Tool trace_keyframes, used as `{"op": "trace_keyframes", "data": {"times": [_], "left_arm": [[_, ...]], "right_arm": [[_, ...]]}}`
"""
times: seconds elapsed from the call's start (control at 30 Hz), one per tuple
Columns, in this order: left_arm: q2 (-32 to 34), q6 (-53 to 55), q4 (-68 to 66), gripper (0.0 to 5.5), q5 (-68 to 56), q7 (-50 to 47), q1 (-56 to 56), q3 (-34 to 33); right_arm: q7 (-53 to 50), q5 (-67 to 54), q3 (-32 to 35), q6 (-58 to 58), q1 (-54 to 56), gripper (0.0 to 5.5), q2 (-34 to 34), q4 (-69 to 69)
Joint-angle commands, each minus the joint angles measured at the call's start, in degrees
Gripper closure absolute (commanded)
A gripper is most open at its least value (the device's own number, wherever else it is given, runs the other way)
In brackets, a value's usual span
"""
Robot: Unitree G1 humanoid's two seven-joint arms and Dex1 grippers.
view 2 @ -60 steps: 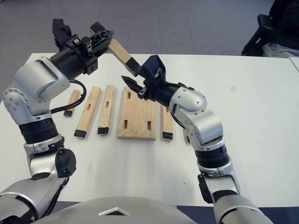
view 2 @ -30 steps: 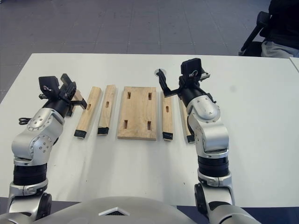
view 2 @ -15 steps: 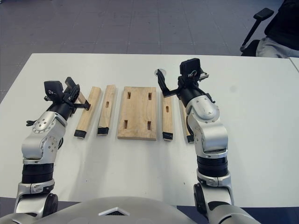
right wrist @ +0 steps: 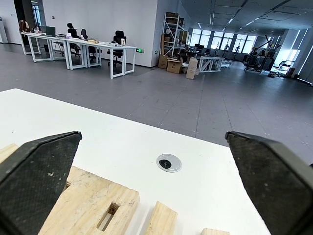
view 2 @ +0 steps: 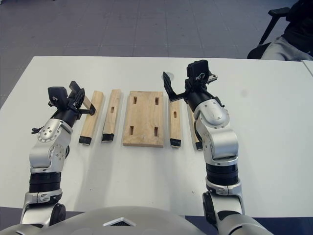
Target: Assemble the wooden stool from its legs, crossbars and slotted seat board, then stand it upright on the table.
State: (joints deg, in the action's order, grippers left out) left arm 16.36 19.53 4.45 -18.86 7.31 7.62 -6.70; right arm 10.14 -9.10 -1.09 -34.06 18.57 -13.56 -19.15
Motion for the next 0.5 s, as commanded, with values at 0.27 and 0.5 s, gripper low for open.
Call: {"op": "trace_keyframes", "data": {"times": [0.27,0.5], "left_arm": [[-0.1,3.5,2.3,5.08,0.0,-0.3,0.9,-2.1],[-0.3,6.7,6.0,5.08,-0.5,-0.6,3.7,-3.2]], "right_arm": [[-0.4,0.5,0.3,-0.8,0.5,0.0,0.2,-1.1],[-0.7,0.7,0.2,-0.8,0.5,0.0,0.5,-1.0]]}}
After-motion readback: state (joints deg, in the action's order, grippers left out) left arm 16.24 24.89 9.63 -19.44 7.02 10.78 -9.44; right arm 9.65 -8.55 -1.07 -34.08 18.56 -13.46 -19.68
